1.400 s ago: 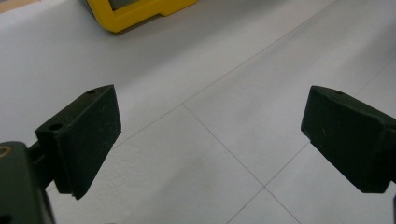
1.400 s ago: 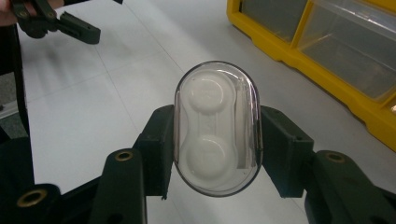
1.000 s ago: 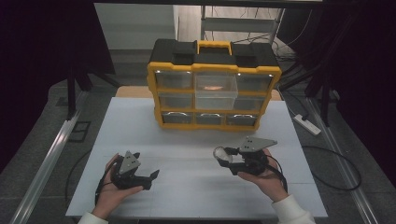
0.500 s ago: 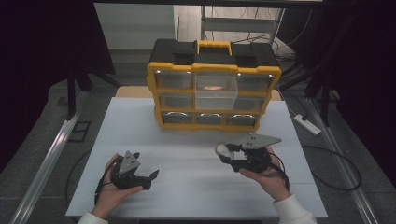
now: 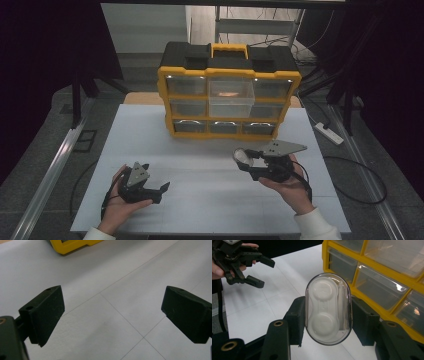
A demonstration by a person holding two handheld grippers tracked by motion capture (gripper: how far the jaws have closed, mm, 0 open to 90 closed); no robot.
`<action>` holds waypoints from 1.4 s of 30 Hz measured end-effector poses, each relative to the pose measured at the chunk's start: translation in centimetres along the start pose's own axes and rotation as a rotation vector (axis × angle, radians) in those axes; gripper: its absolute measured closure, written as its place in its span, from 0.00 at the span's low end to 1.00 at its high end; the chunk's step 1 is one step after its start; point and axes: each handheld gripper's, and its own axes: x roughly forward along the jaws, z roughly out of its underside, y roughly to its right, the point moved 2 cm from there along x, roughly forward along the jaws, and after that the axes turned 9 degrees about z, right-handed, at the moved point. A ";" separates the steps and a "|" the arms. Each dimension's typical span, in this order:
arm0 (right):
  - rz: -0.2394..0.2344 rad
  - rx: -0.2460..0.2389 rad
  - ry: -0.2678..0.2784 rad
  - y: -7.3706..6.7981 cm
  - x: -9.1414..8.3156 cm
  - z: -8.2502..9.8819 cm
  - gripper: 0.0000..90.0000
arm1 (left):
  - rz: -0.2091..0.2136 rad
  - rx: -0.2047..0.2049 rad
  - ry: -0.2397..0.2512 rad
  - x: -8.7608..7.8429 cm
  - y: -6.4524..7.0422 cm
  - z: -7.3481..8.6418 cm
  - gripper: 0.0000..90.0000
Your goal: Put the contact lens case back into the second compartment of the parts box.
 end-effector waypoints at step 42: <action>0.046 0.029 0.061 0.7 -1.6 -2.6 0.54 | -0.007 0.004 0.002 -0.2 -0.1 0.0 0.06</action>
